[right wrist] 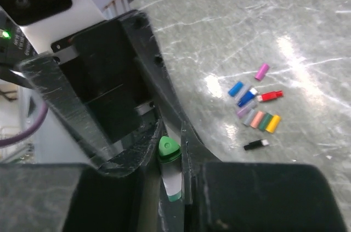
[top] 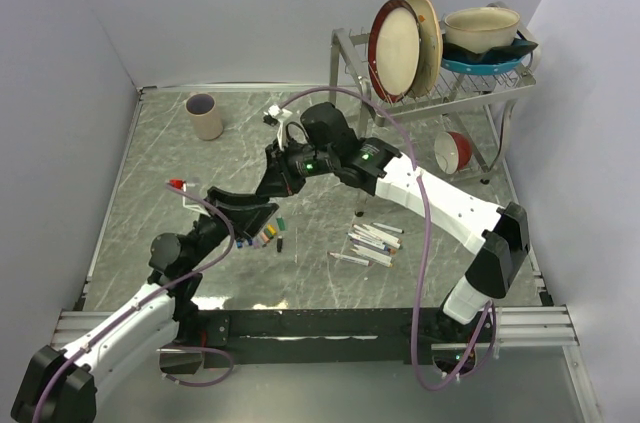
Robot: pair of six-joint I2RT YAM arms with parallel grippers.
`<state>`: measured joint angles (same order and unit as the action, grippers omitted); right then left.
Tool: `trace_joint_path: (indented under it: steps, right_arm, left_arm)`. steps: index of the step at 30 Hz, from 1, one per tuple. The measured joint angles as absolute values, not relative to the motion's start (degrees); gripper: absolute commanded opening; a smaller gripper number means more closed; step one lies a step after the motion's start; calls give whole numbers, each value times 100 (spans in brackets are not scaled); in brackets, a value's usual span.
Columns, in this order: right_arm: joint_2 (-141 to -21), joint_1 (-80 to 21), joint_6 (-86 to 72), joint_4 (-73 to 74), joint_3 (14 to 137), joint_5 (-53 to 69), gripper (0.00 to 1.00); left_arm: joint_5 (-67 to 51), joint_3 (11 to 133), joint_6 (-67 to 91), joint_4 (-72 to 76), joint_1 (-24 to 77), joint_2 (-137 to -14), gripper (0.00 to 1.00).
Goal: Open the pen caps
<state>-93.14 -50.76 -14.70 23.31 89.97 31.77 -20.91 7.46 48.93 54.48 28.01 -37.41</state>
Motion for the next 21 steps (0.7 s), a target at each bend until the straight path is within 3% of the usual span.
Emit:
trace_joint_path:
  steps: [5, 9, 16, 21]
  right_arm:
    - [-9314, -5065, -950, 2834, 9437, 3061, 0]
    - [-9277, -4965, -617, 2877, 9682, 3288, 0]
    - [-9279, -4897, -497, 2965, 9631, 3562, 0]
    - [-9279, -4897, -502, 2965, 9629, 3649, 0]
  left_arm:
    - [-2187, 819, 4886, 5229, 2801, -3885, 90]
    - [-2502, 952, 4766, 5109, 2801, -4165, 88]
    - [-3076, 1120, 4633, 5116, 2921, -4689, 74]
    - [-3288, 1201, 4563, 5159, 3041, -4812, 52]
